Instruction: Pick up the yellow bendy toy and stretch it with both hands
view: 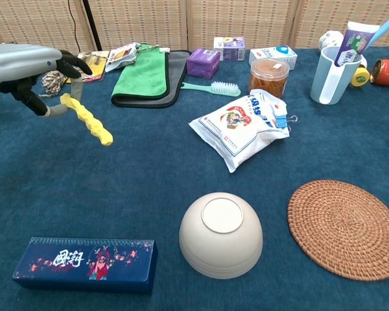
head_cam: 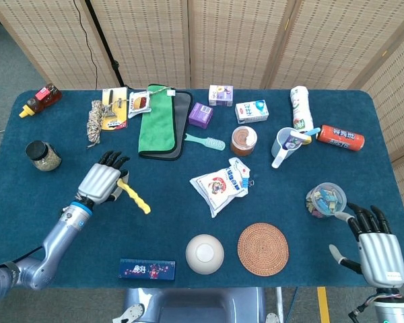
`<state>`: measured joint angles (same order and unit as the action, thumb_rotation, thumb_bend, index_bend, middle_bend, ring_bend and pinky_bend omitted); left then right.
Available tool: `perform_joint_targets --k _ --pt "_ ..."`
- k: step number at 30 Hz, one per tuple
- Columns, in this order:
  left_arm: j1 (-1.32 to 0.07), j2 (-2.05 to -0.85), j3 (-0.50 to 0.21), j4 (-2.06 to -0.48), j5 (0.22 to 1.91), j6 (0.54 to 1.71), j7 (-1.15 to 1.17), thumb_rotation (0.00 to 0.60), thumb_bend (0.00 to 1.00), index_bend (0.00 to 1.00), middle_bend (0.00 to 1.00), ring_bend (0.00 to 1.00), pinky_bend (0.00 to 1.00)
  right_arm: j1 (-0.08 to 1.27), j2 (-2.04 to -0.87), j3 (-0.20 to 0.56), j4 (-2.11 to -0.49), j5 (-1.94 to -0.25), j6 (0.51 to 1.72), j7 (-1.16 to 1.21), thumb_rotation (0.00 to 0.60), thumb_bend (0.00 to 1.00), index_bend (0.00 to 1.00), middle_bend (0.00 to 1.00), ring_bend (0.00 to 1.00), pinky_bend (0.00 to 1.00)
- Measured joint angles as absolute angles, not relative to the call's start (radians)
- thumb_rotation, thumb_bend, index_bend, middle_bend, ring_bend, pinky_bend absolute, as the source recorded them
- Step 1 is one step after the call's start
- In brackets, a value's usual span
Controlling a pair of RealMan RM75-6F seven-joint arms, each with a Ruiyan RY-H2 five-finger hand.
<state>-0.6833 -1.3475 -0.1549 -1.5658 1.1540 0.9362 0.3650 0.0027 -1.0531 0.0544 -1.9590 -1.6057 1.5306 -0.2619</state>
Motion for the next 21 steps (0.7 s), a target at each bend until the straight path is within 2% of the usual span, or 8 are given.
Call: perform_joint_targets --k 8,13,21 --pt "-0.716 -1.293 -0.180 -1.655 1.153 0.948 0.413 0.600 0.51 0.70 0.16 0.04 0.00 0.089 -1.025 0.064 -2.036 -1.643 1.424 -0.182 0.600 0.28 0.32 0.22 0.22 0.14" --pt "-0.751 -1.244 -0.203 -1.729 1.176 0.953 0.450 0.600 0.51 0.70 0.16 0.04 0.00 0.168 -1.030 0.079 -2.084 -1.631 1.317 -0.088 0.600 0.28 0.33 0.23 0.23 0.14" --pt "-0.805 -1.194 -0.216 -1.801 1.254 0.951 0.514 0.600 0.51 0.72 0.16 0.04 0.00 0.268 -1.073 0.117 -2.121 -1.513 1.198 0.018 0.600 0.28 0.39 0.27 0.23 0.06"
